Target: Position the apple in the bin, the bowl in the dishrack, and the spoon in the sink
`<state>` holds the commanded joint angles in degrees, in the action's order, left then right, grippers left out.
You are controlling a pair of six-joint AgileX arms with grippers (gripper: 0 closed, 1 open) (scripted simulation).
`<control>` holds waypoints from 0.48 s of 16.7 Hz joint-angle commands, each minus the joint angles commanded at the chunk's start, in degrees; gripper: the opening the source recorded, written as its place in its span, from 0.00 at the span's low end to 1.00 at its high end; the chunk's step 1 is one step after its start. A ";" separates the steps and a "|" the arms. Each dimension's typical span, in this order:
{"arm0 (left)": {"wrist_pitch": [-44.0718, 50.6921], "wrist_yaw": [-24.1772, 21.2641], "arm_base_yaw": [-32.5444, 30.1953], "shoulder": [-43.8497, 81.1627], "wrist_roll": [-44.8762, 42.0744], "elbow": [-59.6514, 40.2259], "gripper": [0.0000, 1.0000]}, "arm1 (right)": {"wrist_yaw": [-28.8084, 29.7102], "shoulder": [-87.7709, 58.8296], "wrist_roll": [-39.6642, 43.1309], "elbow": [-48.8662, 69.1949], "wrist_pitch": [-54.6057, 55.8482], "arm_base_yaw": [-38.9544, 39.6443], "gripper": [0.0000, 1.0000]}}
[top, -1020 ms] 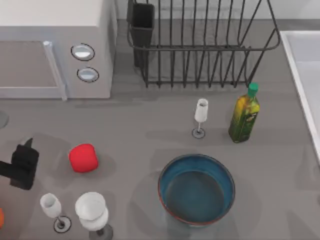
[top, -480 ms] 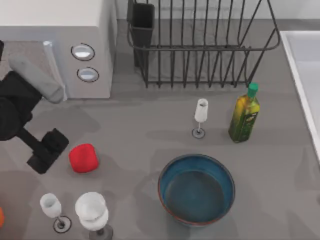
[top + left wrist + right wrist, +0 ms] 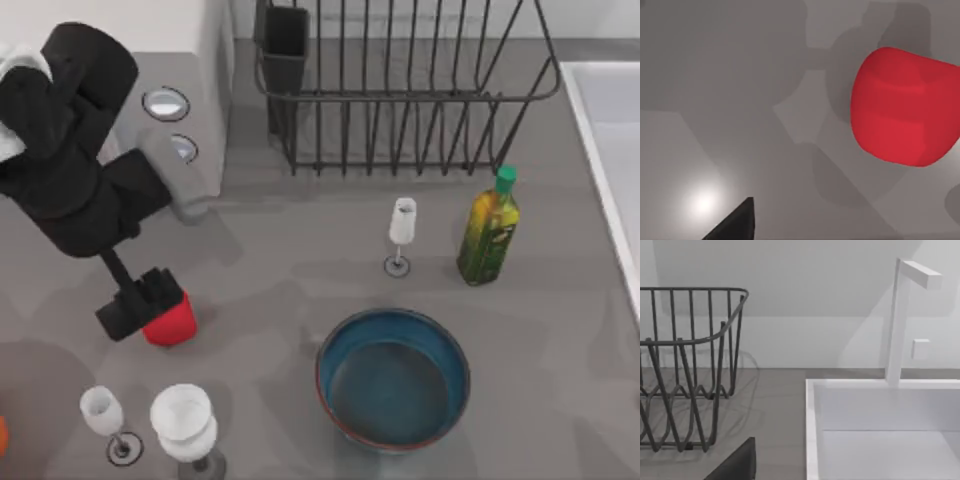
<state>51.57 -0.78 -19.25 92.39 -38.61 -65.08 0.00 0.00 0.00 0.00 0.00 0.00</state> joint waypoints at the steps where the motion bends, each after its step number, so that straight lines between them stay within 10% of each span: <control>1: 1.43 -0.01 -0.51 2.50 -0.96 -1.64 1.00 | 0.00 0.00 0.00 0.00 0.00 0.00 1.00; 8: 7.73 0.09 -2.84 13.77 -5.67 -9.55 1.00 | 0.00 0.00 0.00 0.00 0.00 0.00 1.00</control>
<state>59.30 -0.69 -22.09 106.15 -44.29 -74.63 0.00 0.00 0.00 0.00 0.00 0.00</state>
